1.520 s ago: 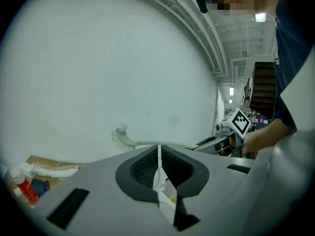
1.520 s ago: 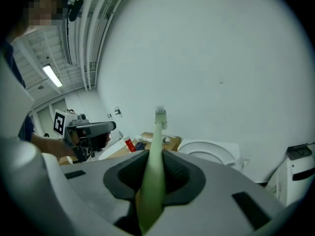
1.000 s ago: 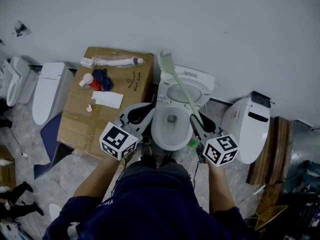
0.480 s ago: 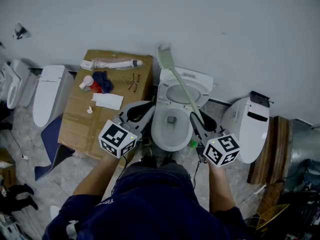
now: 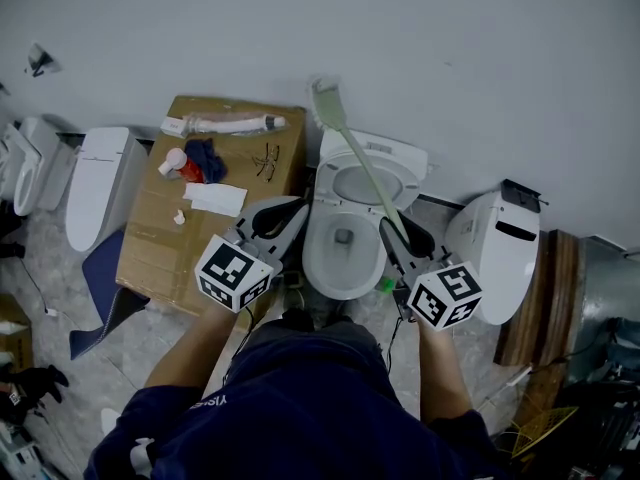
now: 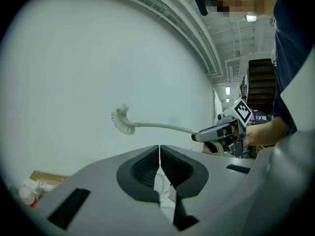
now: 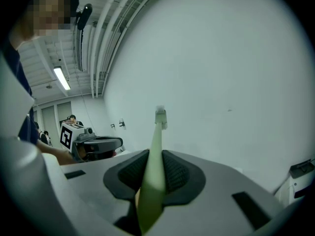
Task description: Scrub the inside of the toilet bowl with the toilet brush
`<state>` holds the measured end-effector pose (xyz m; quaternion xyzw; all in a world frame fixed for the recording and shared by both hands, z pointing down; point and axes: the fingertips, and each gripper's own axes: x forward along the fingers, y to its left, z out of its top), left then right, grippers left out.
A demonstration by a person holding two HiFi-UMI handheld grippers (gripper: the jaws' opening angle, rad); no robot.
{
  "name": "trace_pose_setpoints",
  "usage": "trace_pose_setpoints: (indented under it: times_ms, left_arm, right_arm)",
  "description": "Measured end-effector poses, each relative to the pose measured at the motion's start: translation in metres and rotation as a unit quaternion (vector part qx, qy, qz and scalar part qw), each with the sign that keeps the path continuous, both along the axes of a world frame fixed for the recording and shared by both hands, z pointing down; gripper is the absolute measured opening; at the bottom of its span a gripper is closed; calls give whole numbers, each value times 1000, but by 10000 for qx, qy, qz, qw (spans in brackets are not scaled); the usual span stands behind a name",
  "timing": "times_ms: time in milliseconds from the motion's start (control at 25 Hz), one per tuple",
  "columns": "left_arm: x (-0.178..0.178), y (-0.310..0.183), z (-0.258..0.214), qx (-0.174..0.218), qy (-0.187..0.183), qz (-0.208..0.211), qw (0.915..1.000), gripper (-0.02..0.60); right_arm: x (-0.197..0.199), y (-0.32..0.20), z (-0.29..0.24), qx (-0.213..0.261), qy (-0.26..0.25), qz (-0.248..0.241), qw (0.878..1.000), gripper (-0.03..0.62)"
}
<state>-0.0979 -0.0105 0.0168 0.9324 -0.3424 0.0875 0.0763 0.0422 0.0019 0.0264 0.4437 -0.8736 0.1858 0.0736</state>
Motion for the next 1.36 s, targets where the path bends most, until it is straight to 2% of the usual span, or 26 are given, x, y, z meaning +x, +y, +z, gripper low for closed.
trace_pose_setpoints:
  times_ms: [1360]
  left_arm:
    - [19, -25, 5, -79, -16, 33, 10000, 31]
  right_arm:
    - [10, -23, 4, -85, -12, -87, 9999, 87]
